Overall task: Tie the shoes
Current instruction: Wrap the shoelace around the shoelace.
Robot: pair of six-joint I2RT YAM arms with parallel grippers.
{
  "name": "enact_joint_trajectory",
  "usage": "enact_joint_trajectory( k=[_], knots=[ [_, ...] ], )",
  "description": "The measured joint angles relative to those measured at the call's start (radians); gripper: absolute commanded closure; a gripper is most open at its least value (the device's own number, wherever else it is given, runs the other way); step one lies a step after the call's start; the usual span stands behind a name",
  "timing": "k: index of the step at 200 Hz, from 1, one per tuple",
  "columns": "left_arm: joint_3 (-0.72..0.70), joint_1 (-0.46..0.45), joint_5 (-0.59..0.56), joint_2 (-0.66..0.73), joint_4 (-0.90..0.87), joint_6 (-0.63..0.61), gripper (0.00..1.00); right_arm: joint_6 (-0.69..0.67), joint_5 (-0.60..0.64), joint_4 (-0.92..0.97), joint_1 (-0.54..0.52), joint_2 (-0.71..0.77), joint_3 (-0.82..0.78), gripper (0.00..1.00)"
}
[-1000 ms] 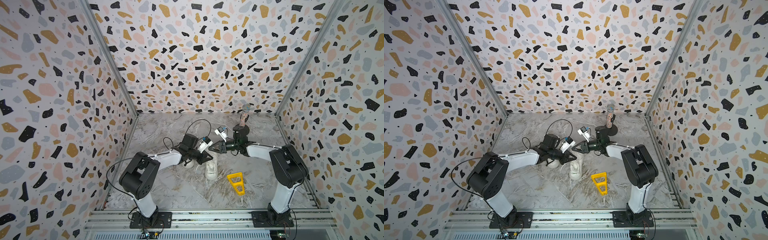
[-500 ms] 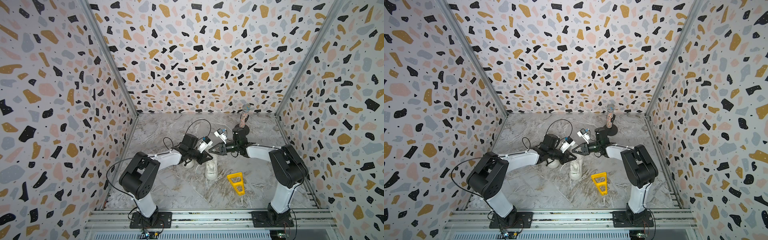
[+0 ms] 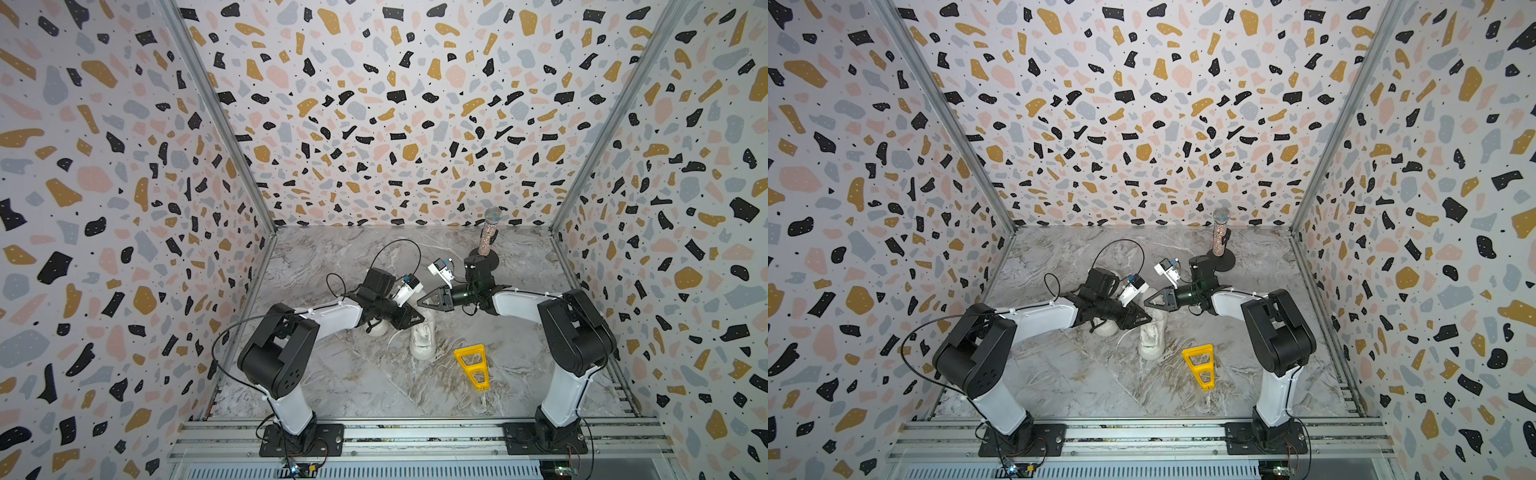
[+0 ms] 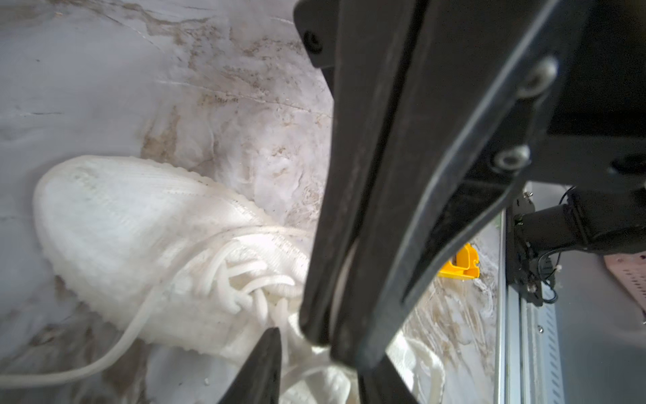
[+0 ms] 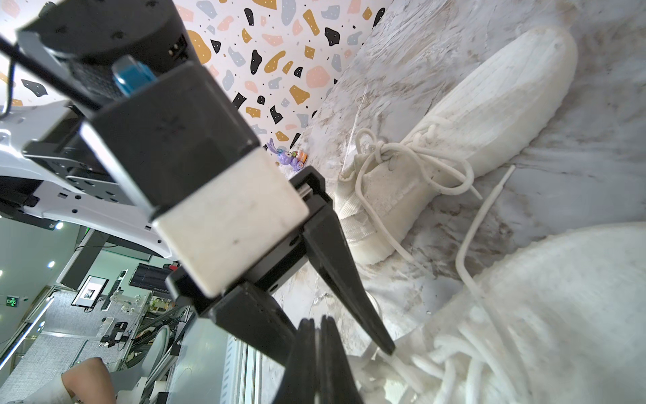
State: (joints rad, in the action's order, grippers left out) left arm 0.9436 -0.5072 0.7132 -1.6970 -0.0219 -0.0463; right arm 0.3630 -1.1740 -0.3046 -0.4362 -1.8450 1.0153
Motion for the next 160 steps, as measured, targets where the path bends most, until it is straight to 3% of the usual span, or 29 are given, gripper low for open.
enact_joint_trajectory(
  k=[36,62,107,160],
  knots=[
    [0.01,0.066,0.012,0.071,-0.117,-0.076,0.52,-0.005,0.0,0.006,0.0,0.0,0.002,1.0],
    [0.109,0.115,0.0,0.057,-0.275,-0.184,0.54,-0.009,0.0,0.006,0.003,0.0,0.004,1.0],
    [0.378,0.13,-0.043,-0.1,-0.497,-0.385,0.54,-0.022,0.005,0.017,0.005,0.0,0.005,1.0],
    [0.54,0.129,-0.043,-0.315,-0.645,-0.446,0.53,-0.032,0.012,0.029,0.005,0.0,0.006,1.0]
  ],
)
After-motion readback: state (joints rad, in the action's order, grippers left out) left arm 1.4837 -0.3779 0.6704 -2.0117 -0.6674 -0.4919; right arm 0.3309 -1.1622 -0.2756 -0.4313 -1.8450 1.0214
